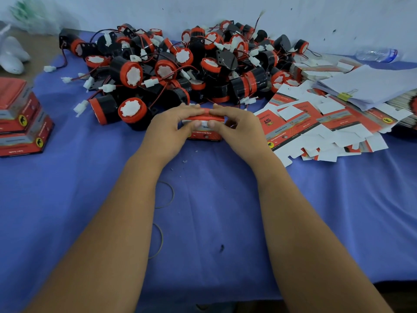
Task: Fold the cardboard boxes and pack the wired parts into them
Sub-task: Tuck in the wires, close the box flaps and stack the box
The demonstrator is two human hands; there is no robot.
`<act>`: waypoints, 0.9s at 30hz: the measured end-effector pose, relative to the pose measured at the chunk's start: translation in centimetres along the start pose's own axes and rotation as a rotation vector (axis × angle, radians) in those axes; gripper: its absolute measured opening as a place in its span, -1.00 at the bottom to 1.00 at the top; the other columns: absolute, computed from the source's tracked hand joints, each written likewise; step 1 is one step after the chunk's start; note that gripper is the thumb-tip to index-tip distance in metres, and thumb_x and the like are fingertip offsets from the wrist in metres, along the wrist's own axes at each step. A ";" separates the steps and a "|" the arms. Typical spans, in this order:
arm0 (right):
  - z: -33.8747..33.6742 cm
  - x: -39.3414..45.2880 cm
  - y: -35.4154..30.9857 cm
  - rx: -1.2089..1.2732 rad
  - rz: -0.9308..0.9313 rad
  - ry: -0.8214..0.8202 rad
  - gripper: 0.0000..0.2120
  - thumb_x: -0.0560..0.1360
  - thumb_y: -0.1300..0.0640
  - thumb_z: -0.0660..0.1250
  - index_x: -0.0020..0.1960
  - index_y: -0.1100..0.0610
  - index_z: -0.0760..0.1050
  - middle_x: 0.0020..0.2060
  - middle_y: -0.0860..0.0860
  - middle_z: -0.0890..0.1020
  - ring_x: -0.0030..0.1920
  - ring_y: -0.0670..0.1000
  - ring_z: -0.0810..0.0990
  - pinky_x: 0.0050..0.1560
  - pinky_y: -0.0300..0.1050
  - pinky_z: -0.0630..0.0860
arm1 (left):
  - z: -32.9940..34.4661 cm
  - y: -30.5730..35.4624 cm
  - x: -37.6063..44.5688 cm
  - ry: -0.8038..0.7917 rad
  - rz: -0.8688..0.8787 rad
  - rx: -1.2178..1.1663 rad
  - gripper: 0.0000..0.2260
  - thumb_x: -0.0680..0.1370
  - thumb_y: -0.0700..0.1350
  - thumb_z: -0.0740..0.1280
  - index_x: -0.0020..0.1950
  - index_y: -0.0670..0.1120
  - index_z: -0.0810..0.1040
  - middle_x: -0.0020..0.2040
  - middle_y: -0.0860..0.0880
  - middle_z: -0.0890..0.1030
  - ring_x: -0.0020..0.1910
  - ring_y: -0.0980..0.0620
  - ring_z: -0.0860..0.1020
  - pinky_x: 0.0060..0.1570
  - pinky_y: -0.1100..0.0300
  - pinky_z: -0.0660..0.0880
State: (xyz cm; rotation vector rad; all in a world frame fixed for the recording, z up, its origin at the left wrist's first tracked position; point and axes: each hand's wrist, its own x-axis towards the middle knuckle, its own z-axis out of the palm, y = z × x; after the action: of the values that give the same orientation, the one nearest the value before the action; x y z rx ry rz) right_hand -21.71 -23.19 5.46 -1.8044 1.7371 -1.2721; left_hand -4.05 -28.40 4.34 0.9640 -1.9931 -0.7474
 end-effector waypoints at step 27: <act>0.3 0.1 0.1 0.186 0.094 0.021 -0.73 0.62 0.02 0.26 0.24 0.05 0.60 0.22 -0.10 0.59 0.08 -0.22 0.55 0.05 -0.38 0.51 | -1.1 -0.2 0.3 0.101 -0.154 -0.472 -0.76 0.53 -0.23 0.42 0.18 -0.06 0.60 0.08 0.06 0.67 0.10 0.22 0.62 -0.04 0.35 0.55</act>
State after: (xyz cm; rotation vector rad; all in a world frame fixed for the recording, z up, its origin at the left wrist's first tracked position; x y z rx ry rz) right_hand -21.56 -23.43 5.31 -1.5932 1.6335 -1.3691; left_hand -3.15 -28.99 4.89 0.8532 -1.5646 -1.1668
